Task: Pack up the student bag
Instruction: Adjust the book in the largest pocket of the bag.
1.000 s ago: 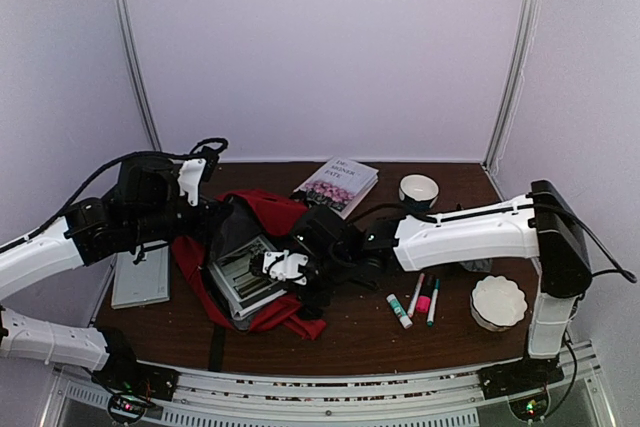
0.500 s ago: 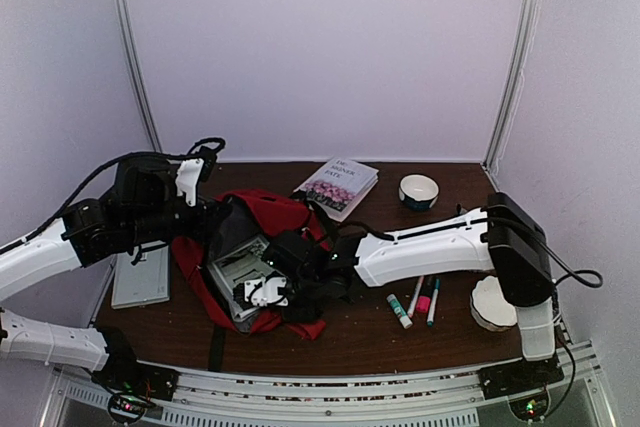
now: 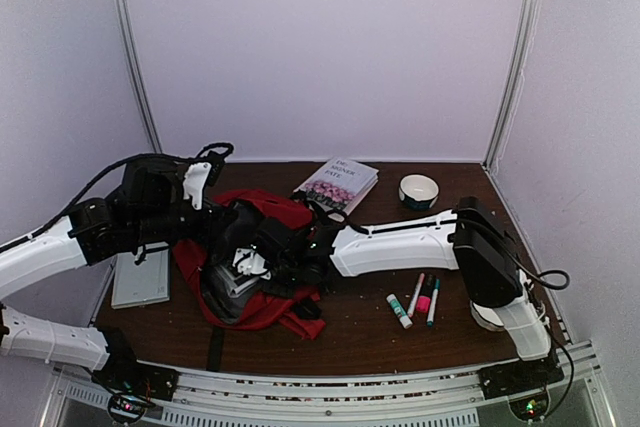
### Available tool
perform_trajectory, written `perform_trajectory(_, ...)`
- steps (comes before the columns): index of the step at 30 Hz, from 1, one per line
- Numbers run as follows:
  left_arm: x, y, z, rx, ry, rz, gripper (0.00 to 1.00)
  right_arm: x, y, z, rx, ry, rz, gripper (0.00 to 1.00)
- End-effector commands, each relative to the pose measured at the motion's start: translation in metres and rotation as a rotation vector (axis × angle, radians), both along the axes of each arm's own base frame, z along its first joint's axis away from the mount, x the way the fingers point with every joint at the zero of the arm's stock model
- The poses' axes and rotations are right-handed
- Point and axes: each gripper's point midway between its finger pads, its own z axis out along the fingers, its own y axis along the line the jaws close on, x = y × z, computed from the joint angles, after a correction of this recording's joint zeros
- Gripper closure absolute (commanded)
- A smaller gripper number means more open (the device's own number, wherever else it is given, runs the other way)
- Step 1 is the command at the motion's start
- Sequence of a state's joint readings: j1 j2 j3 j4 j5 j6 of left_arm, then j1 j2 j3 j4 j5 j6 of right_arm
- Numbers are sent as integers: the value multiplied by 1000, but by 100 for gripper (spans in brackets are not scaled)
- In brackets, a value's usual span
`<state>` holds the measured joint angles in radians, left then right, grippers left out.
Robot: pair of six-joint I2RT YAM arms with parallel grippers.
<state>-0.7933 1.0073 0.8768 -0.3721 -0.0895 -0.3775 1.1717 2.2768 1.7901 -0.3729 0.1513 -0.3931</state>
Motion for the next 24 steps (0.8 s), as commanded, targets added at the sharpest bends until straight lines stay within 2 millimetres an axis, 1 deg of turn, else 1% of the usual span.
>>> perform_trajectory(1, 1, -10, 19, -50, -28, -28, 100, 15, 0, 0, 11, -40, -72, 96)
perform_trajectory(3, 1, -9, 15, -43, -22, -23, 100, 7, -1, 1, 14, -4, -47, 94)
perform_trajectory(6, 4, -6, 7, -20, -7, 2, 100, -14, -6, 10, 20, 36, 26, 91)
perform_trajectory(8, 5, -5, 2, -3, 7, 7, 100, -32, -18, 15, 18, 55, 70, 89)
perform_trajectory(10, 3, -8, 0, -1, 22, -8, 100, -46, -30, 31, 42, 83, 85, 87)
perform_trajectory(12, 3, -11, -4, 13, 41, -16, 100, -60, -43, 46, 76, 130, 99, 82)
perform_trajectory(14, 3, -11, -9, 37, 60, -23, 100, -75, -58, 56, 79, 180, 116, 78)
perform_trajectory(15, 1, -13, -11, 47, 70, -36, 100, -82, -66, 66, 84, 199, 121, 76)
perform_trajectory(16, 0, -14, -14, 59, 82, -52, 100, -86, -75, 62, 62, 220, 120, 74)
perform_trajectory(17, -3, -15, -19, 70, 96, -70, 100, -89, -85, 65, 55, 231, 116, 73)
perform_trajectory(18, -5, -17, -23, 82, 112, -89, 100, -90, -93, 72, 63, 236, 107, 72)
perform_trajectory(19, -9, -20, -28, 95, 132, -117, 100, -90, -101, 75, 67, 247, 94, 72)
perform_trajectory(21, -18, -28, -39, 124, 182, -192, 100, -83, -116, 83, 102, 268, 54, 71)
perform_trajectory(23, -30, -36, -50, 133, 240, -275, 100, -68, -127, 96, 166, 287, -14, 71)
perform_trajectory(24, -34, -39, -55, 139, 266, -301, 100, -54, -133, 103, 203, 296, -62, 72)
